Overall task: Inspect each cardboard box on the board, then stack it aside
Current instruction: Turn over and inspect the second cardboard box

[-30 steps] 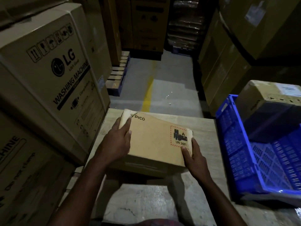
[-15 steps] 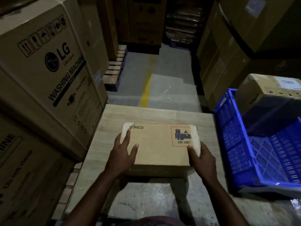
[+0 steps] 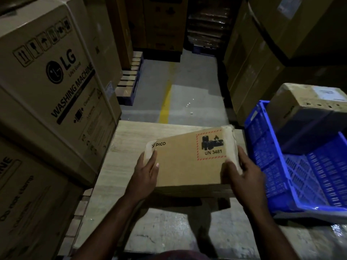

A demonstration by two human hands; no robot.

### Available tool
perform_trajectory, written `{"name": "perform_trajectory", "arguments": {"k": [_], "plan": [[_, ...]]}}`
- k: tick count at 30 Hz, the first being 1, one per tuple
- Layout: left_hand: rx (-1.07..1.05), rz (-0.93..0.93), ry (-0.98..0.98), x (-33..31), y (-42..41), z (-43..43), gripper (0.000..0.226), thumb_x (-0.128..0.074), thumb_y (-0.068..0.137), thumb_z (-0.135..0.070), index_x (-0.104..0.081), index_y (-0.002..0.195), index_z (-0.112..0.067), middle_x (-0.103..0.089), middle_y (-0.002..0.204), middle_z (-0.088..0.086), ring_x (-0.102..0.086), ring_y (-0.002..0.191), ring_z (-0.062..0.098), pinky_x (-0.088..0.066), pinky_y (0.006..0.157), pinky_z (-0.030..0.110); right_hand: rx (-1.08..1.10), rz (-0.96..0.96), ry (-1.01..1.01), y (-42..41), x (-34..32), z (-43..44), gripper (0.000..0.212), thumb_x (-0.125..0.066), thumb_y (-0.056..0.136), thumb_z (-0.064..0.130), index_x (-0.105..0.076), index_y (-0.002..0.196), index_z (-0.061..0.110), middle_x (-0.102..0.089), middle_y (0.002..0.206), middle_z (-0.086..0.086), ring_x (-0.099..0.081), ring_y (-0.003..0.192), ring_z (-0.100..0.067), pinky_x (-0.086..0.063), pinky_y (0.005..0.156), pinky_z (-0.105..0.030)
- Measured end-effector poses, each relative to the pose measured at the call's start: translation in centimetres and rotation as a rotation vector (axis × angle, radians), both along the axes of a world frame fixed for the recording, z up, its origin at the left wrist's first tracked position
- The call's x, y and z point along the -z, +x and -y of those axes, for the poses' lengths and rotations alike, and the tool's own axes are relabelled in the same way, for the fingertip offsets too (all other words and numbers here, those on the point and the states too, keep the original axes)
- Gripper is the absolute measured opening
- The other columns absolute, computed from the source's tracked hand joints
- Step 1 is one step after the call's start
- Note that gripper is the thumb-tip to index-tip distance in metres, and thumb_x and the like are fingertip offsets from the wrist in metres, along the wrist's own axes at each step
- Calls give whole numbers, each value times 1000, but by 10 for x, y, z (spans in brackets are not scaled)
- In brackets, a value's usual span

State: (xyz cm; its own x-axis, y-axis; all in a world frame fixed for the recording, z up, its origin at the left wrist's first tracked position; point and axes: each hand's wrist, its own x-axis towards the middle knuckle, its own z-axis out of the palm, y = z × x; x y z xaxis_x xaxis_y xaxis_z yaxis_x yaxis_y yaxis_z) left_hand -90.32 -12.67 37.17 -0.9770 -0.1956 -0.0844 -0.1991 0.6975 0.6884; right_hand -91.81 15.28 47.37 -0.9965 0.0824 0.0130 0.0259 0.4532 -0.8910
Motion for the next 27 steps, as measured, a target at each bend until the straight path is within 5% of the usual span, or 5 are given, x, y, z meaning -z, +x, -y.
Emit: {"name": "perform_trajectory", "arguments": {"k": [4, 9, 17, 22, 27], "plan": [[84, -20, -108, -20, -14, 4, 70, -20, 93, -61, -36, 153, -29, -9, 167, 8, -7, 153, 26, -18, 122, 46, -40, -73, -9, 1, -1, 21, 50, -31, 97, 70, -43, 143, 56, -61, 139, 6, -59, 125, -14, -52, 100, -49], [205, -135, 150, -86, -17, -25, 60, -31, 95, -57, -35, 152, -38, -8, 166, -4, 0, 153, 11, -5, 121, 35, -151, -180, 31, 4, -8, 56, 46, -34, 103, 44, -44, 147, 36, -41, 155, 14, -32, 145, -1, -28, 122, -32], [275, -263, 246, -124, -14, -10, 65, -50, 89, -60, -30, 149, -50, -11, 165, -15, -6, 148, -7, -21, 117, 26, -462, -117, 123, 1, 2, 62, 49, -50, 100, 42, -47, 149, 34, -30, 162, 12, -20, 149, 2, -24, 122, -27], [180, -349, 220, -113, -4, -2, 53, -62, 85, -30, -55, 137, -39, -20, 162, -8, -15, 145, -12, -30, 113, 16, -186, 29, 292, -4, 20, 43, 58, -51, 99, 51, -44, 150, 23, -39, 159, -2, -35, 147, -18, -37, 117, -45], [103, -356, 246, -107, 0, 4, 49, -62, 84, -28, -61, 133, -32, -28, 161, -4, -28, 147, 5, -39, 115, 41, 42, 191, -141, -11, 26, 41, 50, -58, 97, 43, -46, 145, 35, -68, 124, 9, -68, 105, -11, -59, 88, -47]]}}
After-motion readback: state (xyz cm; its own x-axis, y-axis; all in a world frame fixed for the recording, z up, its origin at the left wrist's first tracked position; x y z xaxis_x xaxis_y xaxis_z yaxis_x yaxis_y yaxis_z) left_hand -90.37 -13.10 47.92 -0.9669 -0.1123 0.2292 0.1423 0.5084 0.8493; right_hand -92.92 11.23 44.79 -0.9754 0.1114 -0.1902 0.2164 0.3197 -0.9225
